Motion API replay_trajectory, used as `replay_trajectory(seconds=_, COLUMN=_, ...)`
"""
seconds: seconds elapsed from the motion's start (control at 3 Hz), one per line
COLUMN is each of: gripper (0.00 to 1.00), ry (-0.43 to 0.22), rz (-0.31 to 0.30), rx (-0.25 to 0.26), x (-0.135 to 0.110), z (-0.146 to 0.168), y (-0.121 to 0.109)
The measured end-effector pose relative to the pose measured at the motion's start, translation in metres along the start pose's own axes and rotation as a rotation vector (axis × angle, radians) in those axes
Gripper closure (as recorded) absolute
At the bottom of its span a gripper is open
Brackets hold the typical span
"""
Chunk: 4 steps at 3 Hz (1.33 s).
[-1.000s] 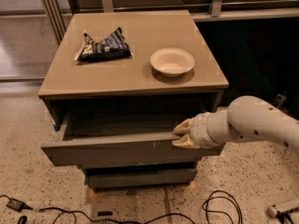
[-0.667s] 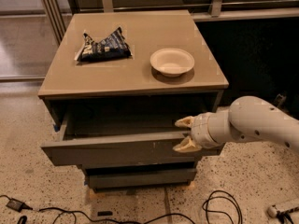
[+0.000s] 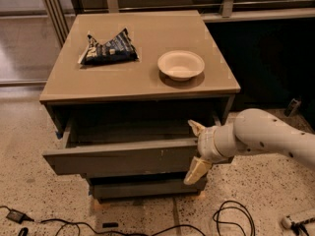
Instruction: Open top drawer
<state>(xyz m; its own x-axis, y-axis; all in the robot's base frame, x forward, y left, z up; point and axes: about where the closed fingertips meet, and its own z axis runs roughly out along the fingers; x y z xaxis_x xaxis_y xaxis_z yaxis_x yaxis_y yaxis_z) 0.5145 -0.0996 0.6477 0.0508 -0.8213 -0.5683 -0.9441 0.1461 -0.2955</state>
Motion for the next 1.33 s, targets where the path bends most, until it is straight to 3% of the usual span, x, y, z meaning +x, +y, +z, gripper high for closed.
replay_trajectory(seconds=0.33, gripper=0.13, ry=0.001, rz=0.006, rx=-0.009, x=0.003, z=0.004, y=0.004)
replay_trajectory(seconds=0.67, gripper=0.44, ry=0.003, rz=-0.001, rx=-0.006, x=0.0, z=-0.001, y=0.004)
replay_trajectory(seconds=1.0, gripper=0.68, ry=0.011, rz=-0.03, rx=0.006, x=-0.012, z=-0.016, y=0.006)
replay_trajectory(seconds=1.33, gripper=0.91, ry=-0.002, rz=-0.094, rx=0.012, x=-0.037, z=-0.051, y=0.043)
